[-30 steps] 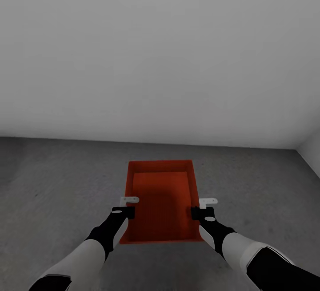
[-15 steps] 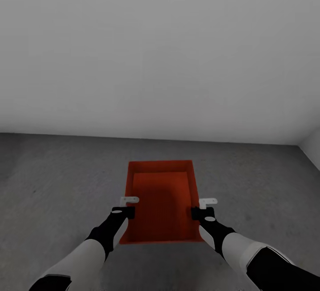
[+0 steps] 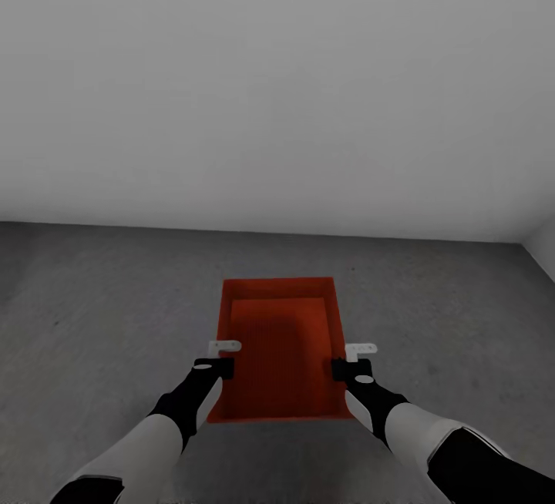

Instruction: Move the two storage containers from the living room to the garage. In the garage, place one container on the floor and stack the other container on top of it (either order is fine).

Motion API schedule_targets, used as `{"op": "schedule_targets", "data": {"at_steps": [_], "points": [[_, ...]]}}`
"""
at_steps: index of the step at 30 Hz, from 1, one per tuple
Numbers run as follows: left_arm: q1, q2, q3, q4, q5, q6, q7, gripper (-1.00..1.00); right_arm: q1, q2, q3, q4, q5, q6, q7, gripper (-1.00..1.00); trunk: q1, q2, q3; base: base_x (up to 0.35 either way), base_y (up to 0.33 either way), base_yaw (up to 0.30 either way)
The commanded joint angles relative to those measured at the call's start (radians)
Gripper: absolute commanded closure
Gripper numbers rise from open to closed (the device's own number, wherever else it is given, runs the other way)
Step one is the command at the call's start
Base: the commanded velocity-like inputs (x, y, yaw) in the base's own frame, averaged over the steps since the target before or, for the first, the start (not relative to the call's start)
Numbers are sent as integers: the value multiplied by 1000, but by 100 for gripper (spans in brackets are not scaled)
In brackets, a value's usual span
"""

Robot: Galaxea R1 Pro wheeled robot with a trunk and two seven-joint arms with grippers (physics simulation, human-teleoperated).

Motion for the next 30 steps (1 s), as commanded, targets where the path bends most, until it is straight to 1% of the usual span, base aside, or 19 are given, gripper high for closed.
{"op": "schedule_targets", "data": {"at_steps": [1, 30], "points": [[1, 1, -1, 10, -13, 51, 11, 100, -2, -9, -31, -1, 3, -15, -8, 100, 4, -8, -5, 0, 0, 0], [1, 0, -1, 10, -13, 51, 11, 100, -2, -9, -31, -1, 3, -14, -8, 100, 115, -211, -143, 0, 0, 0]]}}
